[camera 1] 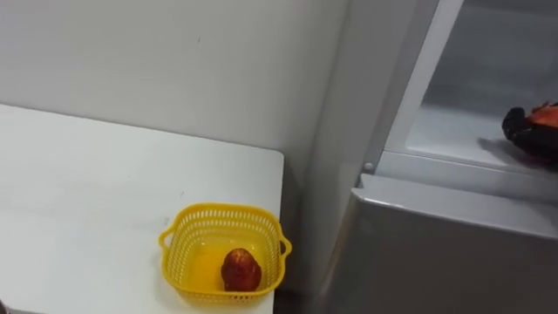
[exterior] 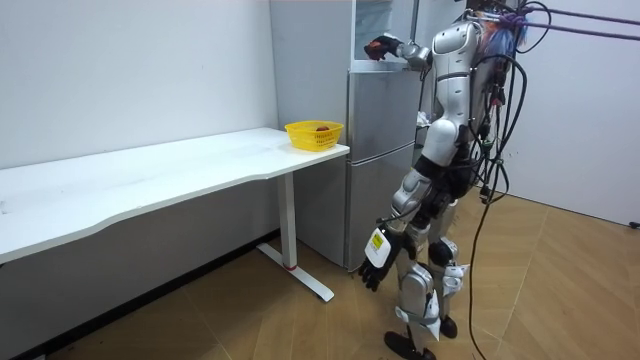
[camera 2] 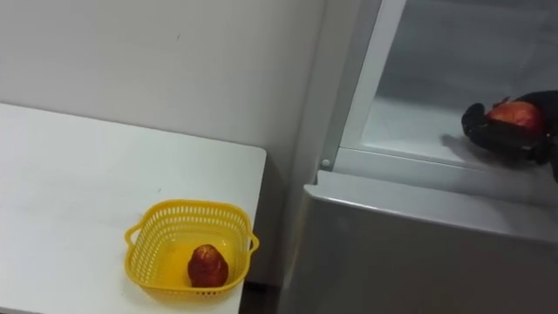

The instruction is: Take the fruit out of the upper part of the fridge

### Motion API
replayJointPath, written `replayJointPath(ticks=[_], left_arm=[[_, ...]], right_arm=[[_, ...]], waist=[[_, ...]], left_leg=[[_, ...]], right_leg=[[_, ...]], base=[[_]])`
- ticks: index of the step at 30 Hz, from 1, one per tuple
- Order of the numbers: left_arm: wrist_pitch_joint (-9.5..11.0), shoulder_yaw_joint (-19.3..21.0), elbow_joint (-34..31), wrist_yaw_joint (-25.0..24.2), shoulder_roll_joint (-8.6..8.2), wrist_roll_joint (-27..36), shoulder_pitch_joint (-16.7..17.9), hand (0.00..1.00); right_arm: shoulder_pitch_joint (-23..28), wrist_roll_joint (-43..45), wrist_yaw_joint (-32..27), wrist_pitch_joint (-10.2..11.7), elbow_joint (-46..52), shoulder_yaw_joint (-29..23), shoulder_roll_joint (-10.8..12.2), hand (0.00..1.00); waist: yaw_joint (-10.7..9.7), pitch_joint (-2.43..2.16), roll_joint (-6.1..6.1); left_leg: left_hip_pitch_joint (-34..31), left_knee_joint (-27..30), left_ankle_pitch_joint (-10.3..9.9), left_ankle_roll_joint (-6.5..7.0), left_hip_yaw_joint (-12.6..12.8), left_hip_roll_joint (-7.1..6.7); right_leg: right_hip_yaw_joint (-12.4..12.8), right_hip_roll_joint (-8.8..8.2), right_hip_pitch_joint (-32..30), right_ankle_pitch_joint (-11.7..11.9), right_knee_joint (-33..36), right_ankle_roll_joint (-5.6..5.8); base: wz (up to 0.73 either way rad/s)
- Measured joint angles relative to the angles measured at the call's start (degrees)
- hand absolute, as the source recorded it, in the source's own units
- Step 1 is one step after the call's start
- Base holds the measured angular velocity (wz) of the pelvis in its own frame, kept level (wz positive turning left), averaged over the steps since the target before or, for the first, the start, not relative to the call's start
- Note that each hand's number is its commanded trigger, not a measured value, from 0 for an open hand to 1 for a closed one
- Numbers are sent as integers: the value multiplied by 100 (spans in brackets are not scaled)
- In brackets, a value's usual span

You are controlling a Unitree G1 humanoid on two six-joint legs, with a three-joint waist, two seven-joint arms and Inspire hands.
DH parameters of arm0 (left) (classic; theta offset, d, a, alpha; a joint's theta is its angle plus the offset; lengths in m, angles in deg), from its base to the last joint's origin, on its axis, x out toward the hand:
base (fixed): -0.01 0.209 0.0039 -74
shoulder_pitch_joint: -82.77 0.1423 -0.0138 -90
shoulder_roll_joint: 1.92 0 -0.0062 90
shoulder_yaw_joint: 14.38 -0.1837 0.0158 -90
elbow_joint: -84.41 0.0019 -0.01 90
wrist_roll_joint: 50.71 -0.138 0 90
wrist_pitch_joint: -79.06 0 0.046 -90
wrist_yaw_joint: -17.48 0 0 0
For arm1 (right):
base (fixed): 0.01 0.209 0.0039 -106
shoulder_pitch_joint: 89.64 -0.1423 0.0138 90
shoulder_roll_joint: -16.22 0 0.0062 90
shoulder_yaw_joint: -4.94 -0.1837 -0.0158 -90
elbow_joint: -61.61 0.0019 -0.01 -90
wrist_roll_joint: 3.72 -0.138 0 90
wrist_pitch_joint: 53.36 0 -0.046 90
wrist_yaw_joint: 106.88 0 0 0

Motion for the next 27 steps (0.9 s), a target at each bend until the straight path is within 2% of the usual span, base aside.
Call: replayJointPath(ticks=[4, 6, 8, 9, 13, 16, 18, 22, 27], left_arm=[[31, 244, -22, 47, -67, -21, 55, 0], [33, 360, -28, 61, -79, -9, 72, 0], [35, 366, -23, 134, -80, -1, 82, 0], [34, 364, -17, 158, -84, 5, 82, 0], [38, 335, 18, 210, -117, 97, 63, 0], [41, 298, 41, 222, -130, 99, 114, 0], [40, 289, 75, 320, -139, 100, 117, 0], [41, 247, 77, 383, -152, 105, 122, 0], [54, 256, 165, 384, -164, 107, 136, 0]], right_arm=[[352, 269, -180, 3, 1119, -232, 93, 100], [403, 324, -339, 6, 1439, -347, 128, 100], [524, 608, -641, 7, 1999, -515, 334, 100], [574, 674, -698, 16, 2123, -539, 355, 100], [1019, 1288, -999, 24, 3100, -717, 564, 100], [1274, 1430, -1120, 113, 3670, -736, 671, 100], [1433, 1412, -1195, 147, 3923, -740, 696, 100], [1810, 1493, -1215, 185, 4557, -739, 719, 100], [1983, 1565, -1166, 212, 5044, -742, 799, 100]], waist=[[-31, -42, 76], [-63, -42, 76], [-151, -44, 92], [-160, -41, 94], [-161, -3, 158], [-164, -26, 207], [-161, -29, 215], [-140, -15, 235], [-155, -21, 230]], left_leg=[[35, 11, 0, 1, 48, 1], [77, 10, 0, 1, 50, 3], [162, 2, -2, 1, 38, 5], [178, 0, -3, 1, 32, 6], [209, -13, -12, 4, 54, 11], [219, 4, -12, 5, 114, 6], [260, 6, -11, 5, 138, 13], [306, -30, -17, 8, 302, 48], [416, -129, -19, 3, 471, 74]], right_leg=[[71, 2, 19, 0, 0, 0], [78, 3, 58, 0, 1, 0], [61, 0, 157, 0, -2, 0], [64, 0, 174, 0, -3, 0], [103, -1, 215, 1, 3, -1], [161, 4, 214, 3, 10, -4], [177, 6, 209, 5, 15, -7], [364, 33, 186, 6, 17, -10], [555, 69, 179, 9, 28, -14]], base=[[-6], [0], [2], [0], [-4], [-7], [-7], [-17], [-21]])
